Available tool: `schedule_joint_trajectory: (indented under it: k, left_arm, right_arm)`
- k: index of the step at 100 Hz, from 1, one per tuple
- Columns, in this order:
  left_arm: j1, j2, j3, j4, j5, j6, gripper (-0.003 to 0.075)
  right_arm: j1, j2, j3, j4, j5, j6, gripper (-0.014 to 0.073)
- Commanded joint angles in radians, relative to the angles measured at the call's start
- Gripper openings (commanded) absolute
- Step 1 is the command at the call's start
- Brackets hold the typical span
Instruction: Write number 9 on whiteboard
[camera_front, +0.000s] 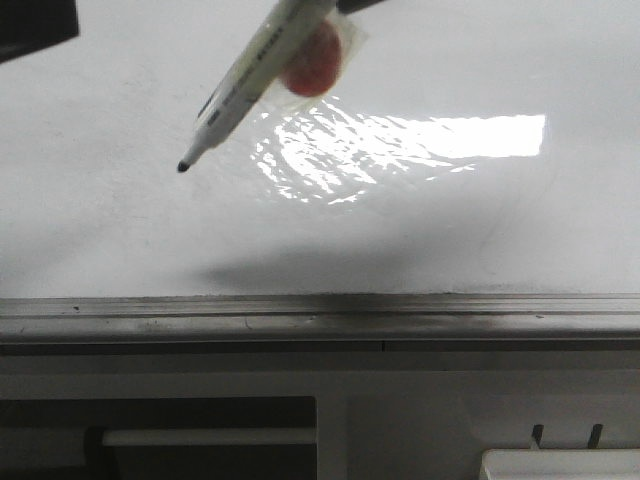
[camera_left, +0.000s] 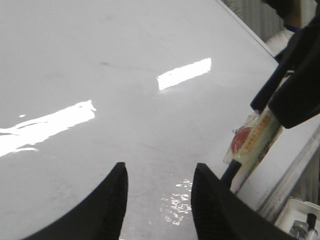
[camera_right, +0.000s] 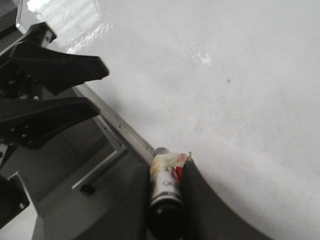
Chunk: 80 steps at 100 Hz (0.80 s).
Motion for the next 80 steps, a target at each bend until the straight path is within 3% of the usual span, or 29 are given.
schedule_joint_trajectory:
  k: [1, 20, 49, 66, 80]
  left_arm:
    - [-0.005, -0.052, -0.027, -0.067, -0.006, -0.012, 0.0284]
    - [-0.005, -0.064, -0.027, -0.077, 0.031, -0.012, 0.0284]
    - [-0.005, -0.059, -0.027, -0.088, 0.033, -0.013, 0.0283]
    - [-0.005, -0.059, -0.027, -0.088, 0.033, -0.013, 0.0283]
    - [-0.005, -0.059, -0.027, -0.088, 0.033, -0.013, 0.0283]
  right_arm:
    - [-0.056, -0.011, -0.077, -0.005, -0.065, -0.011, -0.0050]
    - [-0.168, 0.038, -0.173, -0.005, 0.013, -0.011, -0.0050]
    - [-0.227, 0.153, -0.297, -0.009, 0.041, -0.011, -0.0050]
    - [-0.217, 0.261, -0.374, -0.014, 0.035, -0.013, -0.0050]
    - [-0.173, 0.337, -0.386, -0.010, 0.126, -0.019, -0.0050]
